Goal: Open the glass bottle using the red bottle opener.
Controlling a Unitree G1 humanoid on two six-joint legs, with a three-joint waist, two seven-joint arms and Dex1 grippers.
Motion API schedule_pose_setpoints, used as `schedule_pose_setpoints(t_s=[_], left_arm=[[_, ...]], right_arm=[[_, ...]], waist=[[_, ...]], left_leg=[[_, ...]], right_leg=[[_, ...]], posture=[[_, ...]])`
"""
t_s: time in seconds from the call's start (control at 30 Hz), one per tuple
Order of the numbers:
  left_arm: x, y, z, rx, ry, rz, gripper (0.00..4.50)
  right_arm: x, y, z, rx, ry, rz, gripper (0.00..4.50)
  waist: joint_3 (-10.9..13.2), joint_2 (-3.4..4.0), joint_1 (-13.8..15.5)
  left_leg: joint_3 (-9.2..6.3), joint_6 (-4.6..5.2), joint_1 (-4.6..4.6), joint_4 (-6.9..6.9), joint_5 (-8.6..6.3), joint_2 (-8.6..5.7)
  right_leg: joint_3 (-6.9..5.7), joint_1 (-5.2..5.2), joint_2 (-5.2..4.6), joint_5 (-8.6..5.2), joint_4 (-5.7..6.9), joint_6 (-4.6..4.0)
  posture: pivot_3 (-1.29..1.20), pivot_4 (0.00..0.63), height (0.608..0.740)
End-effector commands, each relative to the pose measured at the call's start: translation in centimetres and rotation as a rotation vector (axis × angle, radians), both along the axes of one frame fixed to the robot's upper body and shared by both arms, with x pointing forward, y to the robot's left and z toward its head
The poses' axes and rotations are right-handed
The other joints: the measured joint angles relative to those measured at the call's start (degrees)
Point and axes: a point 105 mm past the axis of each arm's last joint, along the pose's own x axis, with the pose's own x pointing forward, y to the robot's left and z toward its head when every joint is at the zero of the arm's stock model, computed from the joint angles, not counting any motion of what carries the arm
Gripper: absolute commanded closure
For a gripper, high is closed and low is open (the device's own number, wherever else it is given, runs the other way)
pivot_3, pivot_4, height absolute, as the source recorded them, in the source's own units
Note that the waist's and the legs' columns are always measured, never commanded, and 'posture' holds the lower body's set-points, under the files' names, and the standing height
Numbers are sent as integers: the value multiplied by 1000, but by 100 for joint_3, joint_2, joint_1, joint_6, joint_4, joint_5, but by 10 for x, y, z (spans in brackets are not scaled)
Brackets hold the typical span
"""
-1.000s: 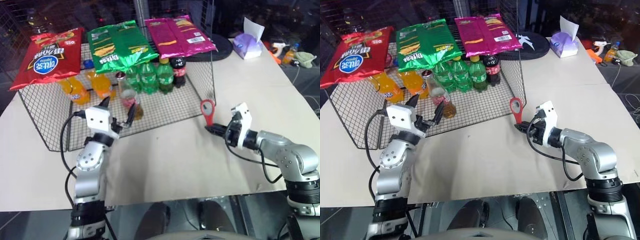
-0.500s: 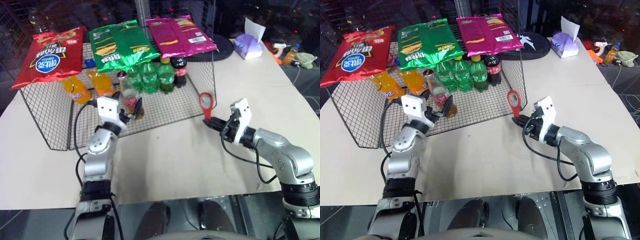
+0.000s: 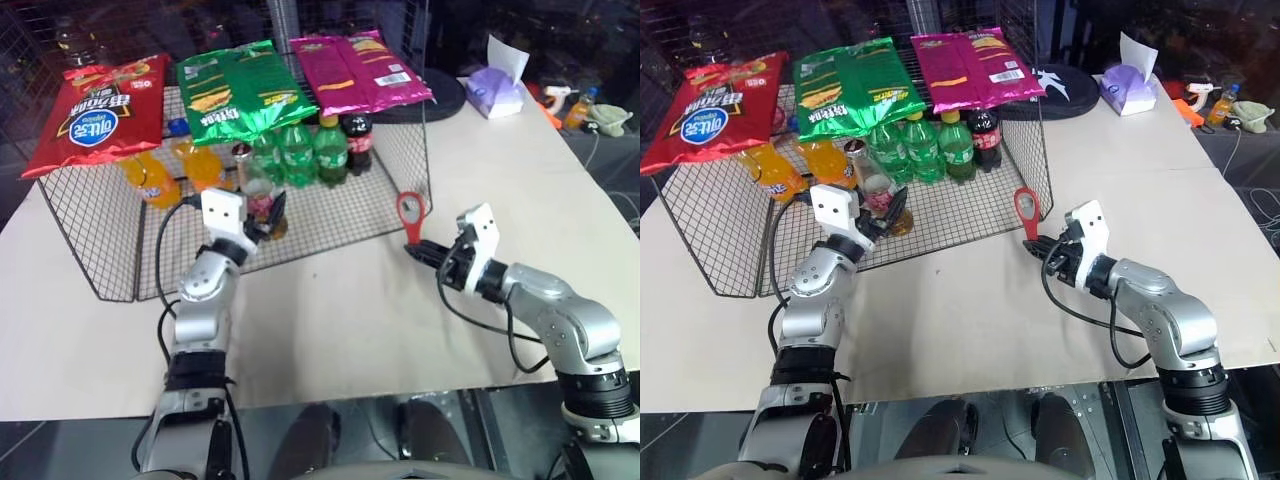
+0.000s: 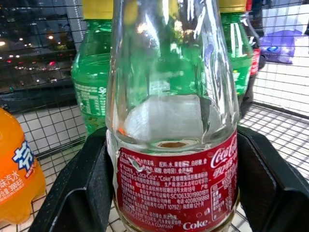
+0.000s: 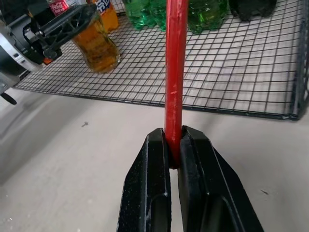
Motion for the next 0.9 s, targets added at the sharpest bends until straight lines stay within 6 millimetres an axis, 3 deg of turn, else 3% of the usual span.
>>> schedule_pose_setpoints(t_s=[0.03, 0.17, 0.37, 0.83, 0.87, 0.9], left_arm=[[-14, -22, 14, 3, -43, -108, 1757], [-41, -46, 14, 5, -29, -277, 1757], [-66, -66, 6, 17, 14, -447, 1757], [-80, -83, -18, 92, 63, -530, 1757], [-80, -83, -19, 97, 60, -523, 728], [-79, -81, -19, 97, 53, -512, 385]], right_arm=[[-1, 0, 14, 17, -60, 2, 4500], [5, -7, 17, 9, -75, -22, 4500], [18, -20, 22, -1, -113, -82, 4500], [27, -30, 29, -2, -152, -131, 4500], [27, -30, 29, -2, -152, -131, 4500], [27, -30, 28, -1, -152, -131, 4500]], waist=[[0, 0, 4], [0, 0, -6], [0, 1, -4], [0, 1, 7], [0, 2, 9], [0, 2, 11]], left_leg=[[0, 0, 0, 0, 0, -1], [1, 0, 0, 1, 0, 0], [4, 0, 2, 2, 0, 2], [7, 1, 1, 1, 0, 0], [7, 1, 1, 1, 0, 0], [7, 1, 1, 1, -1, 0]], right_leg=[[0, 0, -1, 0, 0, 0], [2, 0, -1, 0, 0, 0], [4, 0, 0, 0, 4, 0], [6, 1, -1, 0, -1, 0], [5, 0, -1, 0, -1, 0], [5, 1, 0, 0, 0, 0]], posture=[[0, 150, 740], [0, 150, 740], [0, 150, 740], [0, 150, 740], [0, 150, 740], [0, 150, 740]])
